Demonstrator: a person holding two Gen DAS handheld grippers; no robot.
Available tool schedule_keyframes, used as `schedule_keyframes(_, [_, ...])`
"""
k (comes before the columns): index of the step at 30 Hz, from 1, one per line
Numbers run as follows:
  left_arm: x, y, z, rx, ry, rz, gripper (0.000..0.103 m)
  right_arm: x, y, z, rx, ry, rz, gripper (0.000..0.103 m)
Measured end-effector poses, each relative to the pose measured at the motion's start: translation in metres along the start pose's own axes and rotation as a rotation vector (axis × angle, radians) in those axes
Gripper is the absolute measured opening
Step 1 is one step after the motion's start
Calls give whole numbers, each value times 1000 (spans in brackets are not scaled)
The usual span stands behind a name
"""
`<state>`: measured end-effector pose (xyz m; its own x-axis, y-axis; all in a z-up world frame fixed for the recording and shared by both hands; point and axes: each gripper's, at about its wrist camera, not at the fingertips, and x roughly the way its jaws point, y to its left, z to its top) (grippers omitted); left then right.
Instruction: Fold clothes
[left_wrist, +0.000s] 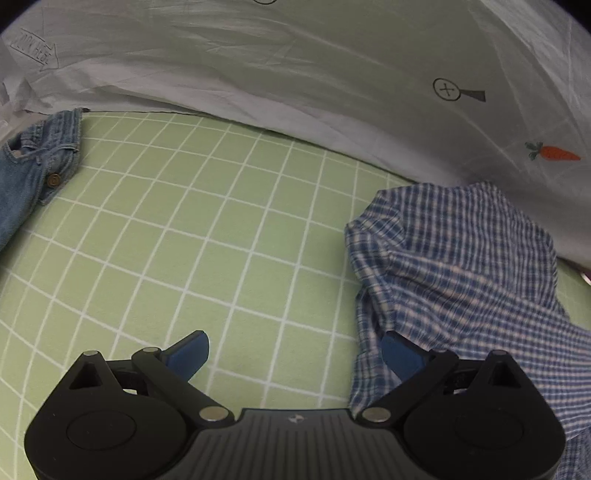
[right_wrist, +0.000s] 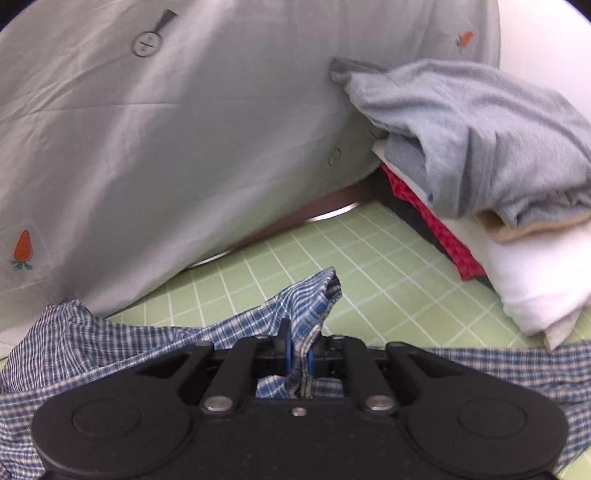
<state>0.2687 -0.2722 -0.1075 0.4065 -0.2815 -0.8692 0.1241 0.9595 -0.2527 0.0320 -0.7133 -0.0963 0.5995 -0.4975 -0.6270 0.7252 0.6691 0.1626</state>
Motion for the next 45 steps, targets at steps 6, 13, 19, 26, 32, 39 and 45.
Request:
schedule_keyframes(6, [21,-12,23,-52,-7,-120,98,9,-7,1,10,5,-17,9])
schedule_keyframes(13, [55,-15,45,-160,48,-225,71,12,-7,13,14,-24,-12,9])
schedule_keyframes(19, [63,-18,52,-194,26,-248,5,10,-4,15,9,-41,8,8])
schedule_keyframes(26, [31,-47,94,-8,-135,-180,3,-10,1,32,52,-132,60,8])
schedule_keyframes(32, [65,-62,87,107,-88,-43,3,26,4,12,-16,-27,-13,8])
schedule_keyframes(39, [64,-59,86,175,-79,50,66,35,-5,-3,-14,38,4,8])
schedule_keyframes(45, [27,-37,71,98,-114,-21,80,11,6,-1,-40,-10,72,8])
